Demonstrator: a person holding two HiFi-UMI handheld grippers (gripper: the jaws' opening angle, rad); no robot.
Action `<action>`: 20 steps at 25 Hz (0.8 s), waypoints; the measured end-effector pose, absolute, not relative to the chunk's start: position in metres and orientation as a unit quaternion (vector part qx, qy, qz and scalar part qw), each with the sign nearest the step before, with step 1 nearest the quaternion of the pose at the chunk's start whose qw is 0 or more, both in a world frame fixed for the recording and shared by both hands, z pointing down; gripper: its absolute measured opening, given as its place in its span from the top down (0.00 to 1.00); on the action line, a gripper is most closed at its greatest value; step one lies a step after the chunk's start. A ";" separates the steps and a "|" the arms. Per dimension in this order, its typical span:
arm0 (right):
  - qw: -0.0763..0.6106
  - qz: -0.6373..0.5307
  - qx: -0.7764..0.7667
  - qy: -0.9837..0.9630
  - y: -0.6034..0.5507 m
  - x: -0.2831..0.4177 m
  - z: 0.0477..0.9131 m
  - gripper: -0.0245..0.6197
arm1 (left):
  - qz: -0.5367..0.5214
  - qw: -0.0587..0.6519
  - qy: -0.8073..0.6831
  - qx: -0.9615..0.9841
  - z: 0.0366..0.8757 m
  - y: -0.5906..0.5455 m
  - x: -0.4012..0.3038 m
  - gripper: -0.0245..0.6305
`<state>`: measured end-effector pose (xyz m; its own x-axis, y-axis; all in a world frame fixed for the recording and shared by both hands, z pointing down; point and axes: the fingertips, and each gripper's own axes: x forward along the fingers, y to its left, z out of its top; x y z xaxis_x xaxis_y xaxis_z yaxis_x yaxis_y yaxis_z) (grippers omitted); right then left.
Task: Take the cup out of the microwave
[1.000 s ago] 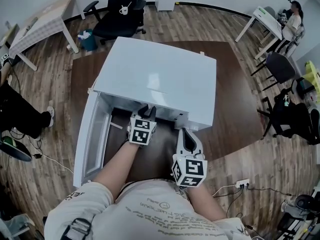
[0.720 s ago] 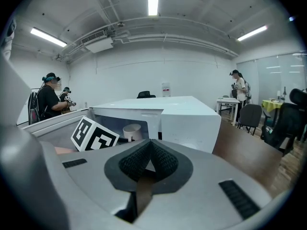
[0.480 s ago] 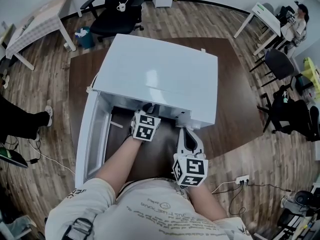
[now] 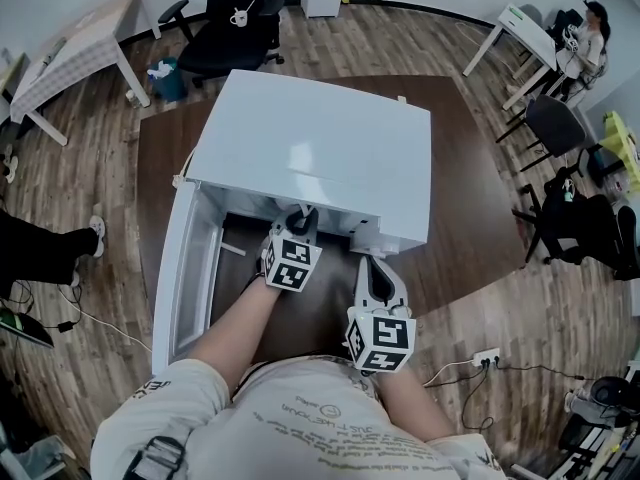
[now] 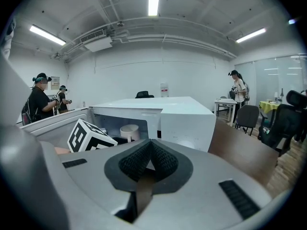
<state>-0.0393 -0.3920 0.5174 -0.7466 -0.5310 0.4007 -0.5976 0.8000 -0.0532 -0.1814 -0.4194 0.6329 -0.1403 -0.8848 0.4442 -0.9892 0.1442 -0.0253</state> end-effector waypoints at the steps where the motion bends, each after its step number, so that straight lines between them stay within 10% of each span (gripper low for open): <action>1: 0.185 0.089 0.303 -0.931 -0.391 -0.039 0.517 0.94 | 0.158 0.163 -0.738 0.635 0.632 -0.418 -0.180 0.90; 20: 0.147 0.079 0.289 -0.943 -0.355 -0.038 0.499 0.94 | 0.144 0.152 -0.739 0.641 0.594 -0.349 -0.147 0.91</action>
